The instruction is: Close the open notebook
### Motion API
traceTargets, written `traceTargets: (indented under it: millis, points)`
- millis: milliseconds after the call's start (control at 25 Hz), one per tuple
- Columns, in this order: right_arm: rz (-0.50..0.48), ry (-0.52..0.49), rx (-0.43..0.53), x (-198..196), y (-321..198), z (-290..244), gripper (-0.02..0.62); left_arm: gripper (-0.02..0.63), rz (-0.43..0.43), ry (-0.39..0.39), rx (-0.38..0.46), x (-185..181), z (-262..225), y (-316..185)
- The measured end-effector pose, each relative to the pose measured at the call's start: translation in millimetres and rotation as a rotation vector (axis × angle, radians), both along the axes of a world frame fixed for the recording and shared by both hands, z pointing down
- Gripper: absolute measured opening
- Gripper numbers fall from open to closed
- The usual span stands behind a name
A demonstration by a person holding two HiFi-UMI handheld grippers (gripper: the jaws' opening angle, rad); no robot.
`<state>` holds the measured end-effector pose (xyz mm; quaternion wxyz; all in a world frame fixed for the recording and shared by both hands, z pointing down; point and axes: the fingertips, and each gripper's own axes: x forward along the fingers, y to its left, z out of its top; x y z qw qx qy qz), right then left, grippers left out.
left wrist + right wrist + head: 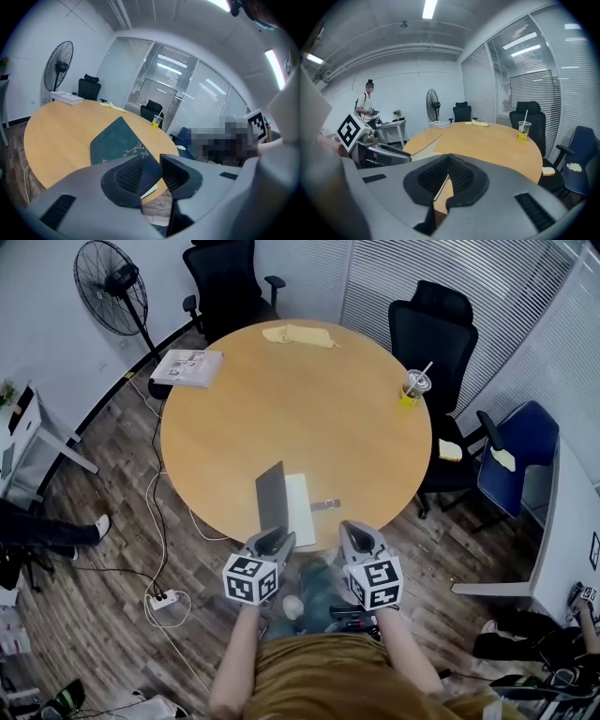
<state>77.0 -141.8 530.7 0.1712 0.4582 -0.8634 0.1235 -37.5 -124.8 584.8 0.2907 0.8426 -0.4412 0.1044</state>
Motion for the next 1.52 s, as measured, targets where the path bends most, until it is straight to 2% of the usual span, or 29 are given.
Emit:
traceTargets:
  millis: [120,280,640,1160,1520]
  points:
    - [0.006,0.001,-0.004,1.5,-2.0,1.2,0.011,0.137,0.019,-0.005,-0.007,6.6,4.9,-1.1]
    - [0.014,0.004,-0.009,4.6,-2.5,4.4,0.012,0.138,0.048,-0.069,-0.003,11.9,15.2,0.1]
    - [0.033,0.012,-0.027,9.3,-9.9,11.1,0.012,0.141,0.097,-0.139,-0.003,22.4,26.0,-2.6]
    - [0.06,0.013,-0.043,18.3,-19.5,18.8,0.012,0.149,0.155,-0.189,-0.028,33.9,40.9,-7.2]
    - [0.068,0.016,-0.063,28.9,-24.0,26.1,0.011,0.153,0.165,-0.233,-0.067,41.9,59.8,-9.9]
